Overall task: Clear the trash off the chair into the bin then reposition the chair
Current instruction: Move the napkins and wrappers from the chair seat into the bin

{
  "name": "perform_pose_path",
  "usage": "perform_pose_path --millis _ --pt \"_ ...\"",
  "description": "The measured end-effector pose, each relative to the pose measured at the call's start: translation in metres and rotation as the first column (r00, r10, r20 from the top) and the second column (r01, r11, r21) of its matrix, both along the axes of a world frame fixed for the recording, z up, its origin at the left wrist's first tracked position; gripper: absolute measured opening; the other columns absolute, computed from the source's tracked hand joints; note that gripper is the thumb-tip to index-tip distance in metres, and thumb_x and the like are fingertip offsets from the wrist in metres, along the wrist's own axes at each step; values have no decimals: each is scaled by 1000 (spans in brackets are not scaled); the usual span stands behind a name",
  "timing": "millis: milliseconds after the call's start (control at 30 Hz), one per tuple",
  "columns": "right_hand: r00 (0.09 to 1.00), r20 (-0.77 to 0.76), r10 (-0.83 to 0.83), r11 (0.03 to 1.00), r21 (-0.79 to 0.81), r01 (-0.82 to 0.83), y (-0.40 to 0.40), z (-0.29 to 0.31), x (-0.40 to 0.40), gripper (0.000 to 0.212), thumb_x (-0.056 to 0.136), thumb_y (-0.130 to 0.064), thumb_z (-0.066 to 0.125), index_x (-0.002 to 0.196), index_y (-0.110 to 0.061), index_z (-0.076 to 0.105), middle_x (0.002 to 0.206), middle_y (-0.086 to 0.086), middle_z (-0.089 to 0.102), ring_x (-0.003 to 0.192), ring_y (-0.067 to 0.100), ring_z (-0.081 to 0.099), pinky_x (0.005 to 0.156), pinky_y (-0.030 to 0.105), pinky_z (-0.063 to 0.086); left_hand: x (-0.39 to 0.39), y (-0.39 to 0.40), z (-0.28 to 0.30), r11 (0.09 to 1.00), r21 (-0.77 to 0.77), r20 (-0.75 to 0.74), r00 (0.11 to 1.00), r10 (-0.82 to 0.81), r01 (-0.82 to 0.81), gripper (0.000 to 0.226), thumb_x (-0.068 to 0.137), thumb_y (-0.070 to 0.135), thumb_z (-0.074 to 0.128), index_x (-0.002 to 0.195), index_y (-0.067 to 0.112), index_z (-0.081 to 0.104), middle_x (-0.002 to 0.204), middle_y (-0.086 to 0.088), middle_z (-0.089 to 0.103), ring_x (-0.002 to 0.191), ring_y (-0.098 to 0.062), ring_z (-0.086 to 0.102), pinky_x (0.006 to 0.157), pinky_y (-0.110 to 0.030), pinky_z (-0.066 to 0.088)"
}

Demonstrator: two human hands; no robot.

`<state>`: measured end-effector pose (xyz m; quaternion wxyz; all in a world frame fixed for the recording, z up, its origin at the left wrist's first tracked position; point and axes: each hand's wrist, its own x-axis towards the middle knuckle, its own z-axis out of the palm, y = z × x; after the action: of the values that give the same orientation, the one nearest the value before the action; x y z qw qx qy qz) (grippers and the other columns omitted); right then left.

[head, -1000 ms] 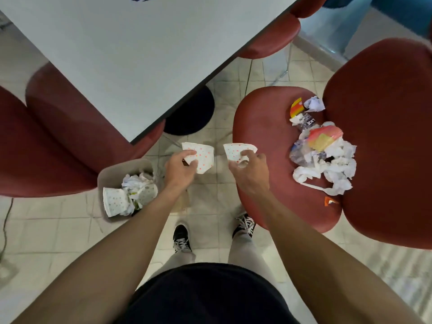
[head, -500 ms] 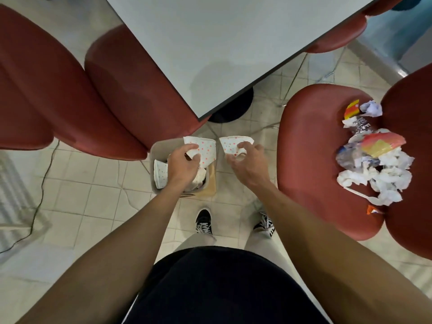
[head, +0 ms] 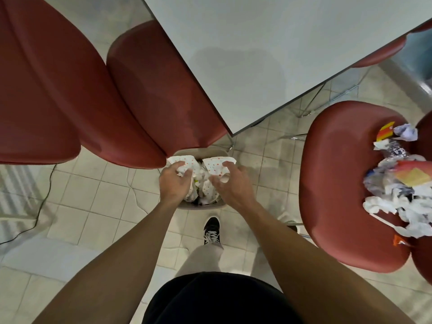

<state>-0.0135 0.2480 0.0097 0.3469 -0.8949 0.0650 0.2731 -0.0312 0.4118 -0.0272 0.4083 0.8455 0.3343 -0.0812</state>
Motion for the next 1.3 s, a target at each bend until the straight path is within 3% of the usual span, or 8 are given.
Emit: perform_pose_path --millis 67,200,333,667,767,1000,1133,1300 --pt "999 -38 30 999 -15 -30 7 -2 1 67 86 -48 63 143 -25 37 142 12 35 125 29 46 100 35 41 4 2 0 1000 -14 -32 999 -20 19 32 86 29 66 115 16 68 113 -10 66 104 -21 59 92 -24 41" --pt "999 -35 23 1000 -14 -23 8 -4 -1 59 89 -32 62 142 -22 38 138 11 37 122 29 48 100 36 43 6 2 0 998 -36 -73 995 -61 59 30 87 28 64 115 17 68 115 -7 63 97 -15 55 86 -20 37" --pt "999 -49 -2 1000 -11 2 -8 -1 -7 54 90 -24 58 141 -21 40 137 11 37 119 29 50 97 32 43 5 -7 4 991 -43 -80 988 -131 128 27 87 25 64 113 19 67 115 -7 63 107 -19 57 87 -21 36" --pt "989 -57 -133 990 -42 131 -79 6 -9 58 91 -24 58 143 -21 35 141 12 34 119 29 50 102 41 45 17 -76 17 945 -88 -33 947 -320 316 26 82 26 70 109 25 69 109 -1 60 80 -17 65 86 -28 48" --pt "982 -37 -186 982 -39 184 -112 7 -9 57 90 -25 58 142 -20 36 139 11 36 117 28 51 101 42 45 26 -110 24 912 -102 -40 914 -403 397 31 82 25 69 113 23 67 105 2 62 83 -16 65 85 -26 48" --pt "952 -39 -304 952 -52 302 -205 6 -14 55 90 -26 56 141 -18 38 134 12 36 114 30 51 99 41 44 48 -201 21 820 -119 -60 820 -569 560 36 82 35 70 118 30 63 118 -1 63 100 -17 62 93 -32 49" --pt "909 -51 -413 909 -91 408 -272 0 -17 55 87 -26 56 139 -20 39 132 14 37 113 36 51 98 41 44 61 -272 19 744 -121 -84 740 -667 657 42 86 34 67 126 29 58 123 2 56 88 -8 58 84 -26 45" --pt "852 -76 -518 853 -117 508 -356 -15 -18 56 88 -25 58 140 -16 37 136 17 35 116 38 50 99 40 44 77 -359 8 683 -125 -74 680 -730 719 39 82 35 69 120 32 61 115 -1 57 80 -2 57 82 -23 44"
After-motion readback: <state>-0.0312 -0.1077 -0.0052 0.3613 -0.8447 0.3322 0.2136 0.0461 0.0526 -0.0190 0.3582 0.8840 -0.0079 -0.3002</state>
